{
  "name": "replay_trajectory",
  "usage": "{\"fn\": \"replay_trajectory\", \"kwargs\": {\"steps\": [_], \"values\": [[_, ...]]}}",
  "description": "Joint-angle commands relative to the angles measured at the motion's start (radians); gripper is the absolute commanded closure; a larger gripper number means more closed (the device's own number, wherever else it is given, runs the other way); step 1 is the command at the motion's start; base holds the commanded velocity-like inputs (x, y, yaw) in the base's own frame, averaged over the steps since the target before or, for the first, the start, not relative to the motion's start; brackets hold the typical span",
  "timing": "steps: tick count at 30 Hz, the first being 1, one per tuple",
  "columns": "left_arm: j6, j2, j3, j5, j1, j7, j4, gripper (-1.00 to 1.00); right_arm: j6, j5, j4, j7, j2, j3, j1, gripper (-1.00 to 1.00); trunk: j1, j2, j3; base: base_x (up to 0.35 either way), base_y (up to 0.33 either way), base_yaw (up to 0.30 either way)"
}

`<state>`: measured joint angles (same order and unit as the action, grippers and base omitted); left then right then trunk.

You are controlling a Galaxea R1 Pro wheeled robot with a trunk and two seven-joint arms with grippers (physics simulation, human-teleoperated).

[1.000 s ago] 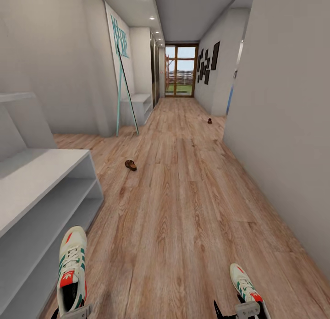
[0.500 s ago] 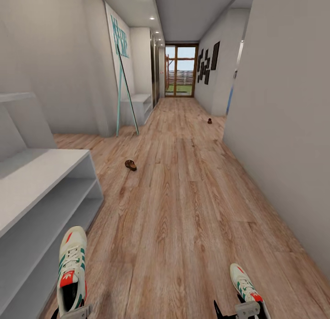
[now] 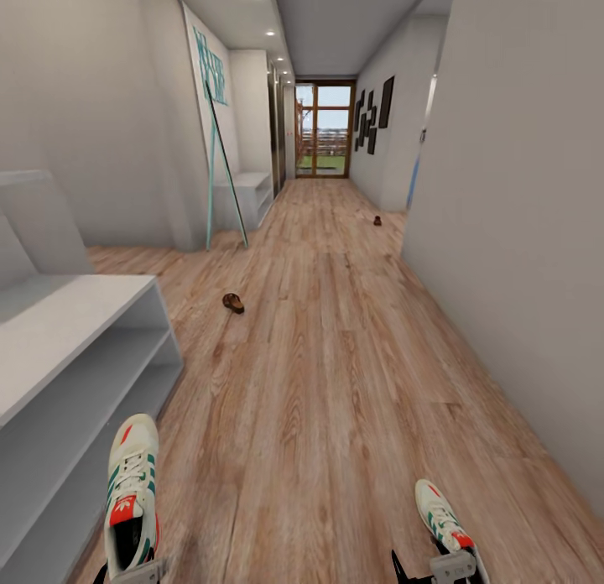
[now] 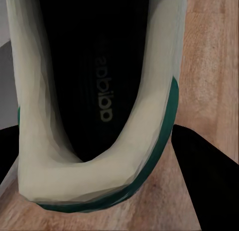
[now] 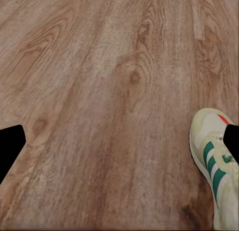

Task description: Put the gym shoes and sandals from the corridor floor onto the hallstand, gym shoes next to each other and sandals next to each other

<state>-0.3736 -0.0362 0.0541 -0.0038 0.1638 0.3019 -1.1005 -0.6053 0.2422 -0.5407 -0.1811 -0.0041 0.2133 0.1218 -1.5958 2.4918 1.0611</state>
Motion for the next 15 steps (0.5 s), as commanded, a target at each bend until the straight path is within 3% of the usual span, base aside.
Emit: {"fn": "replay_trajectory", "kwargs": {"steps": [1, 6, 12, 15], "values": [[-0.002, -0.001, 0.001, -0.001, 0.0, 0.0, -0.001, 1.0, -0.004, 0.005, 0.001, -0.009, 0.001, 0.008, 0.001, -1.0, 0.0, 0.0, 0.001, -0.014, -0.129, -0.25], [-0.002, -0.001, 0.001, 0.0, 0.0, 0.0, -0.001, 1.0, -0.004, 0.005, 0.001, -0.009, 0.001, 0.008, 0.001, -1.0, 0.0, 0.0, 0.001, -0.051, -0.187, -0.196], [-0.001, -0.001, 0.001, 0.001, 0.0, -0.004, -0.001, 1.0, -0.004, 0.006, -0.003, -0.009, -0.004, 0.01, 0.001, -1.0, 0.0, 0.0, 0.001, -0.014, -0.042, -0.026], [0.0, -0.001, -0.004, 0.002, -0.001, -0.008, -0.012, 1.0, -0.002, 0.007, -0.008, -0.011, -0.022, 0.012, 0.001, -1.0, 0.0, 0.0, 0.001, -0.001, -0.004, -0.003]]}}
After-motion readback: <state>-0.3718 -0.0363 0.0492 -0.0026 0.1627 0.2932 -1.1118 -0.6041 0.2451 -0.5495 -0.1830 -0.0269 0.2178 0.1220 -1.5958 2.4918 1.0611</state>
